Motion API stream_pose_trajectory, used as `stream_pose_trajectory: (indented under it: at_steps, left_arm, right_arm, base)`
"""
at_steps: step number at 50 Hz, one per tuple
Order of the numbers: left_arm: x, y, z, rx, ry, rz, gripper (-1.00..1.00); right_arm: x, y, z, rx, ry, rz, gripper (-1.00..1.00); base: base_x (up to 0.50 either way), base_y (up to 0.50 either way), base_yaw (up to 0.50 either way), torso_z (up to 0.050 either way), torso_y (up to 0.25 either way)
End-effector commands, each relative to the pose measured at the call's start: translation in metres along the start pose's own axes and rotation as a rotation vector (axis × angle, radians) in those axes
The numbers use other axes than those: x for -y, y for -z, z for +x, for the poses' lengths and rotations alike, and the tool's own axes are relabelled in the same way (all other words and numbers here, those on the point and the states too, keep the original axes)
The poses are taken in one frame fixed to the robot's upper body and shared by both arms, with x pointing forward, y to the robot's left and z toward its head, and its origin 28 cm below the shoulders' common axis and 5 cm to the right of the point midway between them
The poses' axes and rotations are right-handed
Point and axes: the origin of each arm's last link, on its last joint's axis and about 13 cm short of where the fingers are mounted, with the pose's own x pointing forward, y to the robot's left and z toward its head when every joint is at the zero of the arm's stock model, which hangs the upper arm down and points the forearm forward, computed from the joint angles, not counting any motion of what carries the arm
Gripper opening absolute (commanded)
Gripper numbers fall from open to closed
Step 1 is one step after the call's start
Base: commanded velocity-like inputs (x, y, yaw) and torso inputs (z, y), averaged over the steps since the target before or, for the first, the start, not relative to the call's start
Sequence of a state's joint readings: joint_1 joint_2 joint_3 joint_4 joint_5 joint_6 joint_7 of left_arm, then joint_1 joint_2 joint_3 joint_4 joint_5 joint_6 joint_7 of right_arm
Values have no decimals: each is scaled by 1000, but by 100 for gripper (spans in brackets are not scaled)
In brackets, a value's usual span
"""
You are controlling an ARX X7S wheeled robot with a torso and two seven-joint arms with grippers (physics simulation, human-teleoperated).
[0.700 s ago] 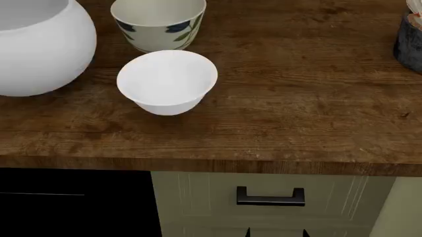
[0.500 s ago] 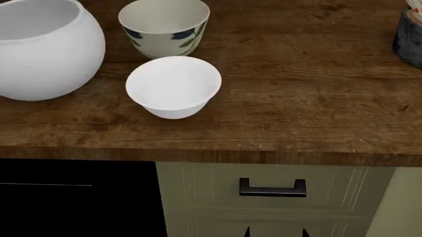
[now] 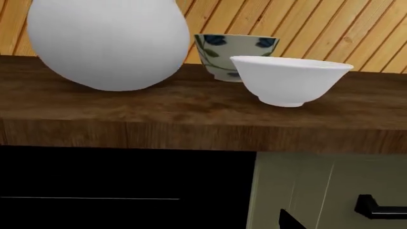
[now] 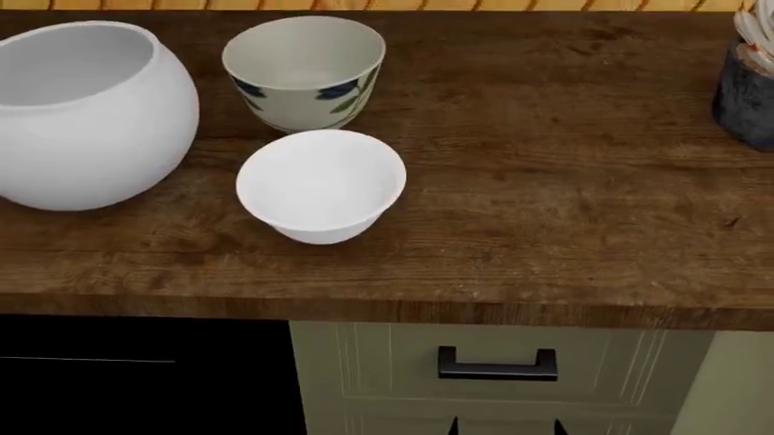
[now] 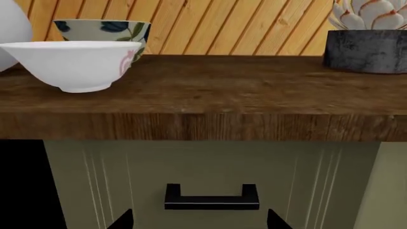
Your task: Stack the bowls from largest to smallest.
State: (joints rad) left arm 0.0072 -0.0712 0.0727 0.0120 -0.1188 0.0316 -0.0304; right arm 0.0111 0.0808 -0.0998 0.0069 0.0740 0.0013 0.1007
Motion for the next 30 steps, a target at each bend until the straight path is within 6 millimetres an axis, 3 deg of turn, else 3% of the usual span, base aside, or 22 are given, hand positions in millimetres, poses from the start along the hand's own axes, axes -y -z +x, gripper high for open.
stream_pose_trajectory:
  at_steps: [1,20,29,30]
  left_arm:
    - [-1,0,-1,5,4,-6,100]
    - [0,-1,1,10,-1,-7,100]
    - [-1,1,-1,0,-24,28,100]
    - [2,-9,-11,103,20,44,100]
  right_arm:
    - [0,0,0,-2,-1,-3,100]
    - [1,0,1,-4,-4,0,100]
    - [0,-1,-1,9,-2,9,100]
    - [-5,-6,-3,96,45,-37,100]
  base:
    - [0,0,0,50,0]
    - [0,0,0,50,0]
    - [0,0,0,0,0]
    - [0,0,-3,0,0]
